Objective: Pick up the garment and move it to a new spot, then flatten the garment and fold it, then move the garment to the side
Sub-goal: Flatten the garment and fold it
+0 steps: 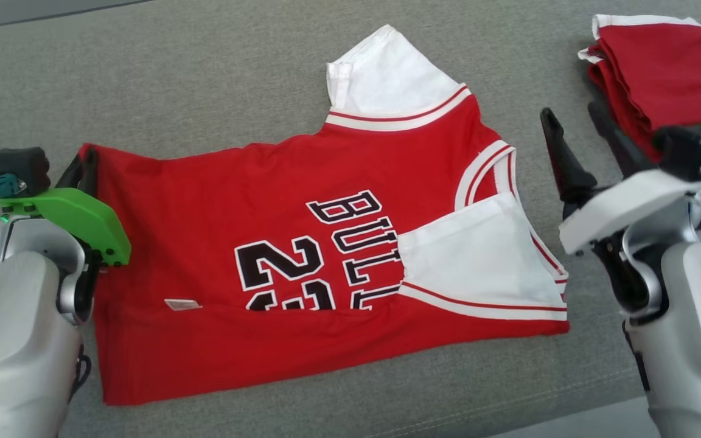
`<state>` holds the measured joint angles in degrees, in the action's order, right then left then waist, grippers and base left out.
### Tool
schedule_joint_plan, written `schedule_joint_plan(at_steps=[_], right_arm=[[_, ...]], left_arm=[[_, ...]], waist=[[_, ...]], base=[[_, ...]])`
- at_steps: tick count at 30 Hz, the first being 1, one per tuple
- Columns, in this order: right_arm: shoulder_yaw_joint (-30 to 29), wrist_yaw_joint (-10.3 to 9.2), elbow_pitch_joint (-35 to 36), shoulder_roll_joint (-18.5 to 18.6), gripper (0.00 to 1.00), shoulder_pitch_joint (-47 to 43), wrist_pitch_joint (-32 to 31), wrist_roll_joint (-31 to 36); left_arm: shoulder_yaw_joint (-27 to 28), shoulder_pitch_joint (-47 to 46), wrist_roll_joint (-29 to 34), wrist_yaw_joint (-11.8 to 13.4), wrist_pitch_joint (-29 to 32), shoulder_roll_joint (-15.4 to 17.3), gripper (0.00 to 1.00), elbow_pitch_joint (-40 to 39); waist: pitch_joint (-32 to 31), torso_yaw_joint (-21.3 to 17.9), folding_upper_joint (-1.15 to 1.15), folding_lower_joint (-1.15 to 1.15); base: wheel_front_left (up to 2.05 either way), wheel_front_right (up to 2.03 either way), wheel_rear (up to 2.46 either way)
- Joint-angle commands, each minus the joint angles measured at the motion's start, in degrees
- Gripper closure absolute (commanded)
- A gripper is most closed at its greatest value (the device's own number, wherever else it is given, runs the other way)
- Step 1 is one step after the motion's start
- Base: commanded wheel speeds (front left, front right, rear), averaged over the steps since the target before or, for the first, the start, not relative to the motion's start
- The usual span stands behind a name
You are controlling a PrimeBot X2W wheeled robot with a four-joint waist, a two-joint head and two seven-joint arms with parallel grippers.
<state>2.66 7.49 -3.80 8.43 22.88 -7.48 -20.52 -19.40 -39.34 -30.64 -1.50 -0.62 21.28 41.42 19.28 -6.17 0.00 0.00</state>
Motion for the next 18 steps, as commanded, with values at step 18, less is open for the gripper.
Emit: schedule_joint_plan(at_steps=[18], right_arm=[[4.25, 0.00, -26.78, 5.84, 0.00, 36.91, -16.25, 3.33]], left_arm=[[-0.50, 0.64, -0.31, 3.18, -10.71, -7.68, 1.00, -12.62]], waist=[[12.52, 15.36, 0.00, 0.00]], base=[[0.00, 0.00, 0.00]])
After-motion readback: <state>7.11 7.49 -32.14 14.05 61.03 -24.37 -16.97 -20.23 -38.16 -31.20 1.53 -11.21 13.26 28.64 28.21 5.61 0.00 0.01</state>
